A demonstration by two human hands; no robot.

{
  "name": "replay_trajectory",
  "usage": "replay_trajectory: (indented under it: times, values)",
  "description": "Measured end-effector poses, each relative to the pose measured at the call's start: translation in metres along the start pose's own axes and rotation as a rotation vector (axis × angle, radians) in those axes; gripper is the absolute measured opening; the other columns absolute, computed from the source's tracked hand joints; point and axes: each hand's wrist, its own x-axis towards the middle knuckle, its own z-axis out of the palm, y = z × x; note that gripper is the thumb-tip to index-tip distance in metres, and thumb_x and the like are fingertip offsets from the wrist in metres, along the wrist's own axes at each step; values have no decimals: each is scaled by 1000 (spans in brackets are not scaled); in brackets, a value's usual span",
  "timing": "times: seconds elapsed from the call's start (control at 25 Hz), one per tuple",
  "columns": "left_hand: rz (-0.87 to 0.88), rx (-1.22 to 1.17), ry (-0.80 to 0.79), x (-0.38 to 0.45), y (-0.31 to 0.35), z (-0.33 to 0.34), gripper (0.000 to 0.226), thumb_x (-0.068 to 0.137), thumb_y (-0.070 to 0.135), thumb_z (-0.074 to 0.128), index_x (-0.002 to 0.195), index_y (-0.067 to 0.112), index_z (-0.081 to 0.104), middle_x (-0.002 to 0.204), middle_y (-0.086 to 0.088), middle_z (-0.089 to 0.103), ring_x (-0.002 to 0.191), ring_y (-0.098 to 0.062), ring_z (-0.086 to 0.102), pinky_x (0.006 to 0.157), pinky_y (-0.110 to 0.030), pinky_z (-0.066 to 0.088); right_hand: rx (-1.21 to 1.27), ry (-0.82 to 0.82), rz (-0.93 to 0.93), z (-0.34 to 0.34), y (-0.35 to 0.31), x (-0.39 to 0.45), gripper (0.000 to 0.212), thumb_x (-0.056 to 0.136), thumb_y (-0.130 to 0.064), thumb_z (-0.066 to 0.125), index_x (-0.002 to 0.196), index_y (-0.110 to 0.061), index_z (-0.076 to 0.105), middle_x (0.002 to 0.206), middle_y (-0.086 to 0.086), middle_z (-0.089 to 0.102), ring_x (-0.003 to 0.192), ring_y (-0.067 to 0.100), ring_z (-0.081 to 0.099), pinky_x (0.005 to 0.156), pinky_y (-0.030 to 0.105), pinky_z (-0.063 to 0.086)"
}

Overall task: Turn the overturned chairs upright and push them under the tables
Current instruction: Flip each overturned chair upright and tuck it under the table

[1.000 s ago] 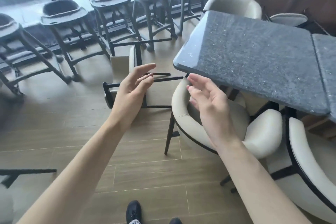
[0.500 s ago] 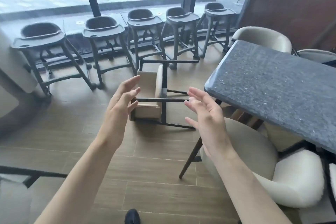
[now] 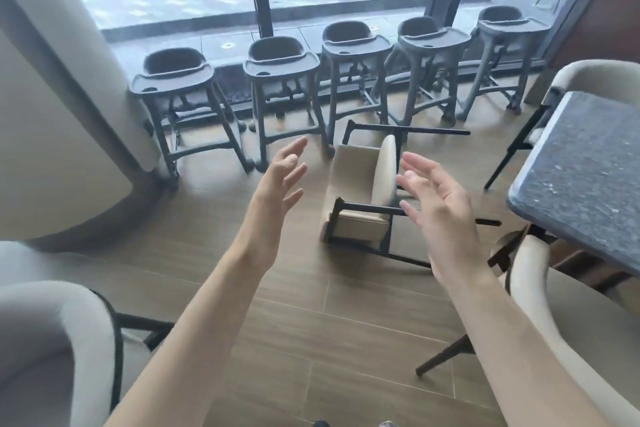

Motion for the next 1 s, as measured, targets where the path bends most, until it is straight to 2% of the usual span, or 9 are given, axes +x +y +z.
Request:
replay_trajectory:
  times: [0.24,0.44,0.64,0.76,1.0]
  values:
    - [-51,10,4,36,-11,-45,59,72,65,47,129,52,57,140,30,53,134,1,51,118,-39,36,-2,-14,54,52,13,42,33,87,-36,56,117,-36,70,125,-16,67,121,1,60,103,40,50]
    - [-88,21,-8,94,-19,-71,47,88,51,40,132,51,55,139,30,50,138,-1,47,122,-44,32,22,-11,98,89,25,94,38,88,-36,57,126,-37,64,125,-18,66,122,3,60,103,40,50]
    - [-91,28,12,179,-20,-108,51,75,62,48,125,55,58,145,26,51,137,0,49,120,-40,34,66,-21,150,140,37,172,31,100,-22,55,128,-30,64,125,-15,65,124,7,59,107,44,47]
    - [-120,29,35,229,-17,-130,55,72,62,49,125,53,59,146,23,53,135,0,51,119,-40,35,92,-43,180,176,40,225,31,101,-21,54,130,-28,63,128,-14,64,125,7,58,108,44,46]
    - [-122,45,102,316,-12,-179,47,88,46,46,133,47,58,137,30,55,138,-2,48,119,-39,36,111,-103,195,248,40,310,28,101,-20,54,126,-27,65,126,-12,65,124,8,59,107,41,47]
